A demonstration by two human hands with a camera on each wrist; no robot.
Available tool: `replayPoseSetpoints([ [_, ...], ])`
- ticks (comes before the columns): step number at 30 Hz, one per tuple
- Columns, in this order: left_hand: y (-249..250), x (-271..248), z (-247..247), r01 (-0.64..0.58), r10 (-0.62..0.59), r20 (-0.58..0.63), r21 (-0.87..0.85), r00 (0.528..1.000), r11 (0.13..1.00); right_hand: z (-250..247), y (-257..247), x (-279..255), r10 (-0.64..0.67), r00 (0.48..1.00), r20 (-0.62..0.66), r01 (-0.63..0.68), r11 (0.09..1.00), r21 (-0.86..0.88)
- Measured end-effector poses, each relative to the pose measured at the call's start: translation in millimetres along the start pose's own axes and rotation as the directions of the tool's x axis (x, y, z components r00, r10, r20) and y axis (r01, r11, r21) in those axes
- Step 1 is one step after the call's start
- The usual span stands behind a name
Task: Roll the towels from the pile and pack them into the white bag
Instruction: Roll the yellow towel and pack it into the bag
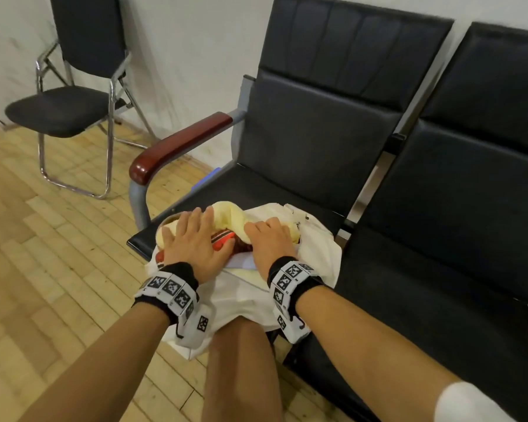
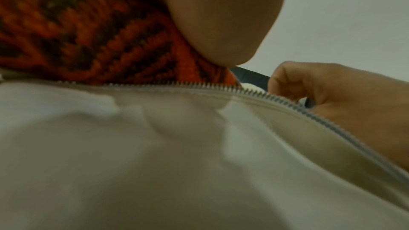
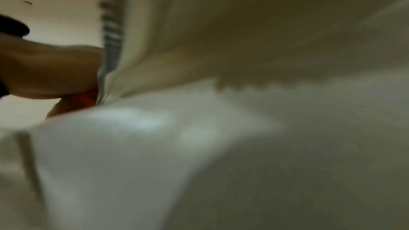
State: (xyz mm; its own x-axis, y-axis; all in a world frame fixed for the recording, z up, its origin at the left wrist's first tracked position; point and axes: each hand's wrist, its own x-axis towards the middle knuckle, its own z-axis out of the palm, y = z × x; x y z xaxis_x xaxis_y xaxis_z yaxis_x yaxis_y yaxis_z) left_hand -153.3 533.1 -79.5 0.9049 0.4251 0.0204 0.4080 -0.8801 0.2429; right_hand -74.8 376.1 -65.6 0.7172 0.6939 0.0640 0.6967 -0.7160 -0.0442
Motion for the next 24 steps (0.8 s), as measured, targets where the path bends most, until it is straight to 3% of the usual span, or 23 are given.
replayPoseSetpoints([
  [3,10.6,0.3,5.2,-0.050,0.043,0.077,0.086,0.996,0.995,-2.9,7.8,-4.5,-0.032,0.994,0.108,0.034,0.999,-0.013],
  [8,22.6,2.4,3.3,-0.094,0.062,0.172,0.184,0.983,0.978,-5.6,21.8,-16.3,0.097,0.958,0.271,-0.056,0.987,-0.152],
  [11,29.0,0.6,0.6,-0.101,0.068,0.193,0.167,0.979,0.981,-12.3,28.4,-20.3,0.086,0.947,0.308,-0.015,0.974,-0.227],
  [17,42.9,-10.3,-1.3,-0.121,0.080,0.217,0.181,0.973,0.976,-25.1,33.8,-23.2,0.214,0.906,0.366,-0.170,0.974,-0.148],
  [24,50.0,-18.3,5.3,-0.189,0.130,0.277,0.198,0.952,0.962,-27.9,46.7,-30.5,0.211,0.884,0.417,-0.177,0.977,-0.120],
])
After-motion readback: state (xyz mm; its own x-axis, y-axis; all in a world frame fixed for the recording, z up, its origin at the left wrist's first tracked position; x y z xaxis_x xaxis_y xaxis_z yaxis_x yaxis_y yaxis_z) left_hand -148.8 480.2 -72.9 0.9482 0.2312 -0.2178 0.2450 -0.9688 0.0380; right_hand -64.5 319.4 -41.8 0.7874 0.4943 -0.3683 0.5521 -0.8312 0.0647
